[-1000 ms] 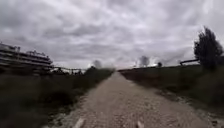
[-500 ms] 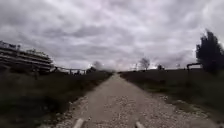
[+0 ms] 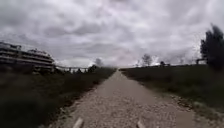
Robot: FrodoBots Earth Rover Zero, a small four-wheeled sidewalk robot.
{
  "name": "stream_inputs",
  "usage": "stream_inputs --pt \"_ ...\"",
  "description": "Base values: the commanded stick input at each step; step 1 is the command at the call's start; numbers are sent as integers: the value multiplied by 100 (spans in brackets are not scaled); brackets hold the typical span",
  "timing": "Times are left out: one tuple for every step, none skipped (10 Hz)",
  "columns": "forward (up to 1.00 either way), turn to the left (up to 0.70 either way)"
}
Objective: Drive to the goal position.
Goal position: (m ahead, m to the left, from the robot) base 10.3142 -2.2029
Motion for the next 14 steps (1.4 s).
stream_inputs --pt "70 0" --pt "70 0" --pt "70 0" --pt "70 0" --pt "70 0" --pt "70 0" --pt "70 0" --pt "70 0" --pt "70 0" --pt "70 0" --pt "70 0" --pt "70 -6" --pt "70 -14" --pt "70 0"
